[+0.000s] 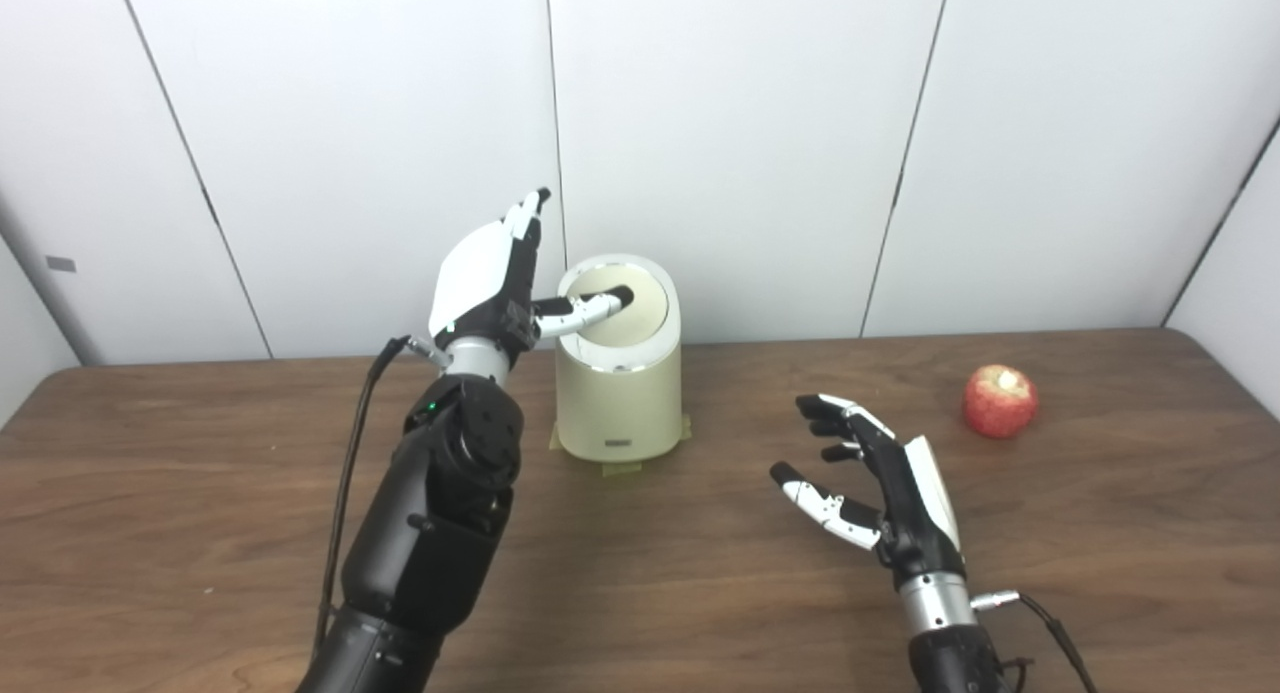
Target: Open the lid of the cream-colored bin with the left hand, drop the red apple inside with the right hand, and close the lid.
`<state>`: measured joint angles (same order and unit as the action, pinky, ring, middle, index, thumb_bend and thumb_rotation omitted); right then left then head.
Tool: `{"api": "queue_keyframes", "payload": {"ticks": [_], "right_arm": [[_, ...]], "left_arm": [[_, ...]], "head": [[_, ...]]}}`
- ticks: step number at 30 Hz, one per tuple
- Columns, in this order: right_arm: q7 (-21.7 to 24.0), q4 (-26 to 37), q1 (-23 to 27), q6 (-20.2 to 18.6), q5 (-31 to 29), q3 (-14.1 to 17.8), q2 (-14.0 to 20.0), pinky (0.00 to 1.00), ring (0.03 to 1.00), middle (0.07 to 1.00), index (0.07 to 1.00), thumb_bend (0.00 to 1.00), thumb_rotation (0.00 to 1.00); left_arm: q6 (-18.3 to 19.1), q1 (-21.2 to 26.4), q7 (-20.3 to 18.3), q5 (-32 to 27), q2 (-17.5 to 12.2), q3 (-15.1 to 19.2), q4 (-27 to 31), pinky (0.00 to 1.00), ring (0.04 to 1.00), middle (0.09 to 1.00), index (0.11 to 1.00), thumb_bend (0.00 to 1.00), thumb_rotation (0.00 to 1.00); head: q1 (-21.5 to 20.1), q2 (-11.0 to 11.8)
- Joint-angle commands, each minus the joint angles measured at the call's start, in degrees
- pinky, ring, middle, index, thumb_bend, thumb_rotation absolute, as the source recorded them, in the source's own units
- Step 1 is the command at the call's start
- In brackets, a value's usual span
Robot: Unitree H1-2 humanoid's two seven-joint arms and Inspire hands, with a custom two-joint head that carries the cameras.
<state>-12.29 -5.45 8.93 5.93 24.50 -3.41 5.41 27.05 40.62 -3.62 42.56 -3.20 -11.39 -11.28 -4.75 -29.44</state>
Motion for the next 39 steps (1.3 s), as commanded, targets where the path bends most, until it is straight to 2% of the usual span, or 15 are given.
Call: {"api": "queue_keyframes", "payload": {"ticks": [1,3,6,14,23,26,30,31,35,37,38,39], "right_arm": [[-1.1,0.6,-0.1,0.0,1.1,-0.4,-0.6,0.59,0.710,0.742,0.733,0.29,0.33],[-0.9,0.9,-0.2,-0.4,1.0,-0.3,-1.0,0.62,0.727,0.754,0.734,0.29,0.33],[-0.9,1.4,-0.4,-0.9,1.3,-0.4,-1.2,0.63,0.738,0.763,0.735,0.30,0.31],[-1.1,1.4,-0.5,-0.4,0.7,-0.2,-1.7,0.65,0.749,0.770,0.743,0.30,0.30],[-0.9,1.7,-0.5,-0.5,0.6,-0.3,-1.9,0.65,0.750,0.772,0.734,0.29,0.26],[-0.8,1.7,-0.5,-0.6,0.5,-0.3,-1.8,0.64,0.748,0.771,0.735,0.29,0.26],[-0.6,1.9,-0.5,-1.0,0.4,-0.2,-1.8,0.65,0.750,0.772,0.736,0.29,0.26],[-0.8,1.8,-0.5,-0.9,0.6,-0.3,-1.8,0.64,0.743,0.767,0.732,0.29,0.26],[-1.1,1.5,-0.4,-0.6,1.1,-0.4,-1.7,0.63,0.741,0.766,0.732,0.29,0.27],[-1.1,1.4,-0.4,-0.3,1.0,-0.3,-1.7,0.62,0.737,0.764,0.732,0.29,0.25],[-1.0,1.5,-0.4,-0.4,1.0,-0.3,-1.7,0.62,0.735,0.763,0.731,0.29,0.25],[-0.9,1.6,-0.5,-0.5,0.7,-0.3,-1.8,0.62,0.735,0.763,0.732,0.29,0.25]], "left_arm": [[-0.1,4.1,0.3,2.1,0.5,0.3,-0.1,1.00,1.000,1.000,1.000,0.82,0.39],[-0.1,4.5,1.1,3.8,0.3,-0.6,-2.4,1.00,1.000,1.000,1.000,0.86,0.34],[-0.1,5.1,1.6,5.7,0.1,-1.3,-5.0,1.00,1.000,1.000,1.000,0.88,0.31],[-0.2,7.0,4.4,7.3,-0.3,-3.0,-12.3,1.00,1.000,1.000,1.000,0.85,0.30],[-0.2,7.4,6.9,10.8,-1.9,-6.5,-16.1,1.00,1.000,1.000,1.000,0.83,0.30],[-0.1,7.0,6.9,13.4,-2.4,-7.1,-15.5,1.00,1.000,1.000,1.000,0.87,0.22],[-0.1,6.8,4.7,18.5,-3.1,-7.8,-14.5,1.00,1.000,1.000,1.000,0.88,0.12],[-0.1,6.7,3.9,20.8,-3.4,-8.2,-14.4,1.00,1.000,1.000,1.000,0.85,0.05],[-0.1,6.6,1.7,26.4,-4.1,-9.2,-13.9,1.00,1.000,1.000,1.000,0.78,0.00],[-0.1,6.3,0.9,26.0,-4.0,-8.7,-13.0,1.00,1.000,1.000,1.000,0.85,0.06],[-0.2,6.0,0.8,24.7,-3.8,-8.2,-12.2,1.00,1.000,1.000,1.000,0.86,0.17],[-0.2,5.8,0.9,23.1,-3.6,-7.6,-11.3,1.00,1.000,1.000,1.000,0.81,0.34]], "head": [[-0.1,0.0],[-0.5,0.1],[-0.9,0.1],[-1.4,0.0],[-1.5,0.0],[-1.4,-0.1],[-1.3,-0.1],[-1.3,-0.1],[-1.3,-0.1],[-1.3,-0.1],[-1.2,-0.1],[-1.2,-0.1]]}}
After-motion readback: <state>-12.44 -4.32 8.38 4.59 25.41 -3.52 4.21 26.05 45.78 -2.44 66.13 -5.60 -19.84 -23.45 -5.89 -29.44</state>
